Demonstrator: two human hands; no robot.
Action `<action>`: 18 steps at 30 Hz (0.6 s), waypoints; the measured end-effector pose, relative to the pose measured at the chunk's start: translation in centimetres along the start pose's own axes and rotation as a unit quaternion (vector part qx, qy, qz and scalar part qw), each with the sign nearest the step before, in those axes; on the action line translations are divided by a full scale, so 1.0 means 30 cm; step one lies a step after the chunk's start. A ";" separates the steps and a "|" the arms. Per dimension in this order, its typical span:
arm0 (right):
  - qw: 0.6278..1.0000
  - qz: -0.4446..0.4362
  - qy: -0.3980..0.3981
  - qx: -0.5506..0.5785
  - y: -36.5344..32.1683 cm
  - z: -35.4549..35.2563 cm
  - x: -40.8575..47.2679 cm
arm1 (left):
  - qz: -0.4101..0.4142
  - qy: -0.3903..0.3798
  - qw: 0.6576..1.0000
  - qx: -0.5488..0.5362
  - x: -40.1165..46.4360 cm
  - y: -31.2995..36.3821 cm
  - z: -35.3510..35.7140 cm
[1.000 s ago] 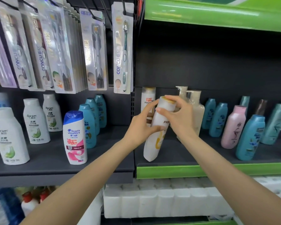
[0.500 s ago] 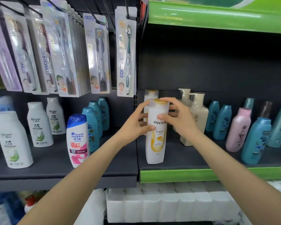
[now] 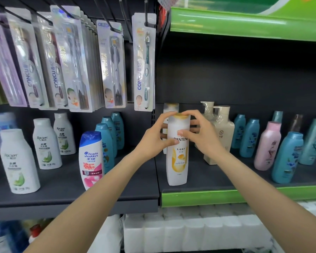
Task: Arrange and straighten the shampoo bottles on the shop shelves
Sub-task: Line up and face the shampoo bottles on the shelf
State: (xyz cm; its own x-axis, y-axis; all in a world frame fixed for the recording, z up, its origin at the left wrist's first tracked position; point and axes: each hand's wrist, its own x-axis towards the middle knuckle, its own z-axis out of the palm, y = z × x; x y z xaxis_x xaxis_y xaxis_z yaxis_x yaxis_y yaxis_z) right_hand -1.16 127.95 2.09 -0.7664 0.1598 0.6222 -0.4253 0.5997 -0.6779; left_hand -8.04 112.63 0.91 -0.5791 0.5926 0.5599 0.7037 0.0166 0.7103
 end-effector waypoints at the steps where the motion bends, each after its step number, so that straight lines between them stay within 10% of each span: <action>1: 1.000 0.005 -0.003 0.003 -0.001 -0.002 -0.001 | 0.000 -0.002 1.000 0.000 0.000 0.000 -0.002; 10: 0.997 0.068 0.031 0.033 0.057 -0.104 0.088 | 0.021 0.107 0.990 0.092 0.083 0.062 -0.032; 18: 0.995 0.064 -0.006 -0.070 0.248 -0.052 0.404 | 0.020 0.024 0.991 0.132 0.136 0.077 -0.045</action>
State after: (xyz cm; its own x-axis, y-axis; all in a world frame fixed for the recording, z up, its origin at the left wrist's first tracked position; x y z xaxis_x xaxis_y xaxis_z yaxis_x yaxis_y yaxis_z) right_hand -12.85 135.57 5.19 -0.8162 0.2336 0.5284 -0.2529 0.6778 -0.6904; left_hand -9.34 114.01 5.40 -0.5626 0.5590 0.6091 0.8063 0.2080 0.5538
